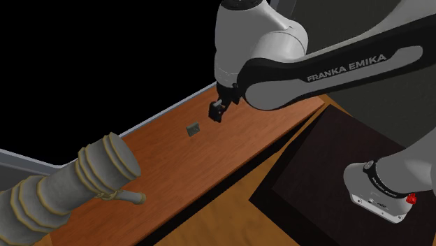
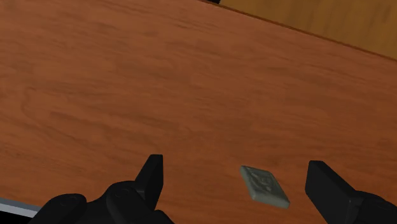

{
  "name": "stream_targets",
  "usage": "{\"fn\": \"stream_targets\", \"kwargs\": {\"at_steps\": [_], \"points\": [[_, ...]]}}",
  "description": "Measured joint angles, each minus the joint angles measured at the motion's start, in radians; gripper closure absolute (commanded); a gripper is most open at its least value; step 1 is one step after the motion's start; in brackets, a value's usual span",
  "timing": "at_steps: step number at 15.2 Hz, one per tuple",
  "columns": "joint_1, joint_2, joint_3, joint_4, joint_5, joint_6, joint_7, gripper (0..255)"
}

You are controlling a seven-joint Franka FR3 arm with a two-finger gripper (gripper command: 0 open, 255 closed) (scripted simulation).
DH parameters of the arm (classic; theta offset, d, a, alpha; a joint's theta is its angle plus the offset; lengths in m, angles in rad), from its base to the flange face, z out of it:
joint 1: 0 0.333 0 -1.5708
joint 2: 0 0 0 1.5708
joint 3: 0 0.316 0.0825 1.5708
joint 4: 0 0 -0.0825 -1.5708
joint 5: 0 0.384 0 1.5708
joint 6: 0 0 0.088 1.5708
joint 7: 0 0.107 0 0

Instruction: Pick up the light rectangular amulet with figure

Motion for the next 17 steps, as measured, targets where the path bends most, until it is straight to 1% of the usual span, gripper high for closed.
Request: {"fn": "stream_targets", "kwargs": {"at_steps": [6,10,13,17], "points": [[0.048,0.236,-0.009,0.185,-0.101,0.042,0.088,0],[0.096,0.397,-0.027,0.342,-0.158,0.039,0.139,0],[0.132,0.505,-0.041,0.454,-0.187,0.030,0.167,0],[0.143,0.561,-0.051,0.480,-0.200,0.058,0.177,0]]}}
